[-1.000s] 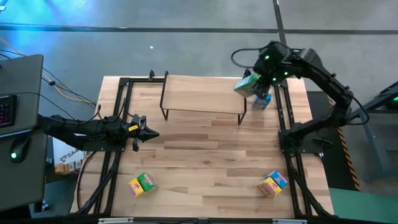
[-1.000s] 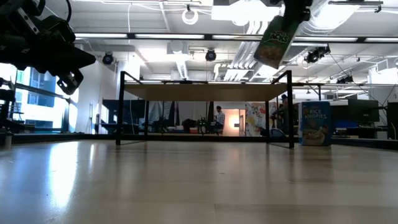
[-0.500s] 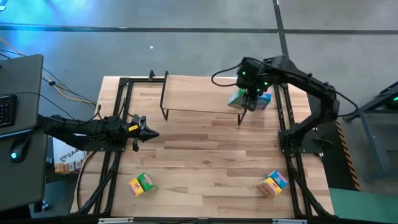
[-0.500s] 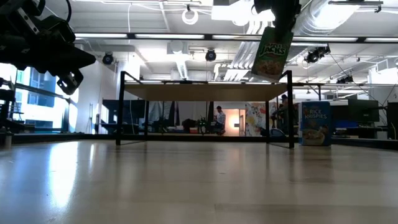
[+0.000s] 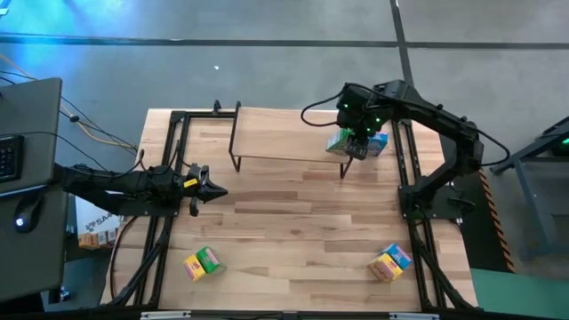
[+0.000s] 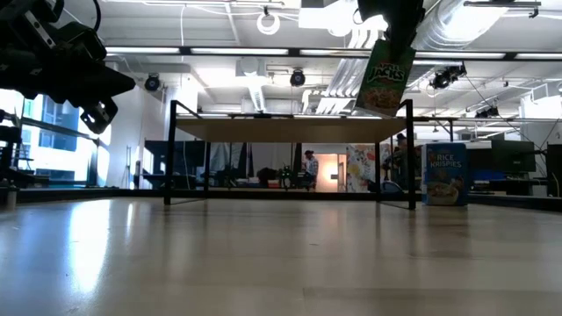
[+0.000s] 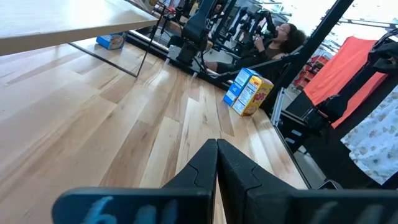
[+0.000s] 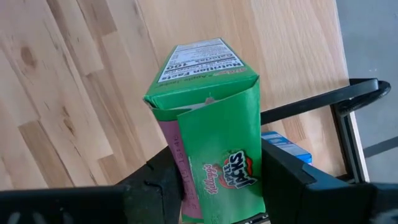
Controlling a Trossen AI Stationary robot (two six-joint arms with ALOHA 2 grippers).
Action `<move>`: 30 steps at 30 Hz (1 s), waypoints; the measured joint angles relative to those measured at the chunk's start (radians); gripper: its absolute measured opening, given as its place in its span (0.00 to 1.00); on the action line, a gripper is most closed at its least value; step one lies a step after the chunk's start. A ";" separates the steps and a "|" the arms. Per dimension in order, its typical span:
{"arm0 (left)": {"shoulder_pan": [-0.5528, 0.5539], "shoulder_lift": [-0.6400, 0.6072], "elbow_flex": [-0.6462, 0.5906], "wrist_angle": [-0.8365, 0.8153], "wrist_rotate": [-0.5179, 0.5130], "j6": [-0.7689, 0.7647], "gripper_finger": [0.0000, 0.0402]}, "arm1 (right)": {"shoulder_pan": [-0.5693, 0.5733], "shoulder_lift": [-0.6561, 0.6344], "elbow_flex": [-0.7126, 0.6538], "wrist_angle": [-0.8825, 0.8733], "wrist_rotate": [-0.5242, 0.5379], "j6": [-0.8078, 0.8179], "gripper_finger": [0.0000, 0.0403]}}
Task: Stack cereal on shelf
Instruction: Put the top green cereal box on the shelf
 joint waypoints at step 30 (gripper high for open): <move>0.000 0.000 0.000 0.000 0.000 0.000 0.01 | -0.011 0.013 -0.001 0.037 -0.026 -0.050 0.56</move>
